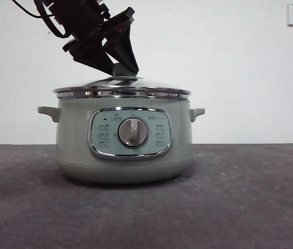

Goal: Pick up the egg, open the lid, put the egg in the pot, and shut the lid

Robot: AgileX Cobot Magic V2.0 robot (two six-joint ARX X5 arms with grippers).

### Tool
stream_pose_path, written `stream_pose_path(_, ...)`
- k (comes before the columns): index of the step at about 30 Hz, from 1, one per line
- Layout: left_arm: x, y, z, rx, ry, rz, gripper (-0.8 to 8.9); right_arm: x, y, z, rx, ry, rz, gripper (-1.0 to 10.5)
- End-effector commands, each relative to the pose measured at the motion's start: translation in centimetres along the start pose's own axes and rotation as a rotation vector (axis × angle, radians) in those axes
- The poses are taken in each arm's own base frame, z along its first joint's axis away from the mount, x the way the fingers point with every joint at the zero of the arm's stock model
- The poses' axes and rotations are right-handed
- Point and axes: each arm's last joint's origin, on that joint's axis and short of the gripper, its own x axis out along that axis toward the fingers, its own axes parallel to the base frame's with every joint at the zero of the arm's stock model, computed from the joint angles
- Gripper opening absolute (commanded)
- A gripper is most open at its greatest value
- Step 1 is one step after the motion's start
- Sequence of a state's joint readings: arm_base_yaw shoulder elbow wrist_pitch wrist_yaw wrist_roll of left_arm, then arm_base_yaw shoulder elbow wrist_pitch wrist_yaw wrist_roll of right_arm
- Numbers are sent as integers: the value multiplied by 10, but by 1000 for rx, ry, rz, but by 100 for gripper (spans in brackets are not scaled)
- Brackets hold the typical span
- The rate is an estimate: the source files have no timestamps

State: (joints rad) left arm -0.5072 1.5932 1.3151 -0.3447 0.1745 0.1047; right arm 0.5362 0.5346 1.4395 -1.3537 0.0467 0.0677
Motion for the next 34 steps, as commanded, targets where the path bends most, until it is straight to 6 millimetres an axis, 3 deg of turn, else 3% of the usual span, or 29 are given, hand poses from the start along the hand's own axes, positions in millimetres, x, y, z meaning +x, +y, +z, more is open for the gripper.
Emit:
stream_pose_path(1, 2, 0, 5, 9, -43, -2, -7, 0, 0, -4, 11, 22, -5, 471)
stream_pose_path(19, 1, 14, 7, -3, -85, 54, -8, 0, 0, -5, 11, 24, -5, 471)
stream_pose_path(34, 6, 12, 6, -2, -78, 23, -8, 0, 0, -5, 31, 24, -5, 471)
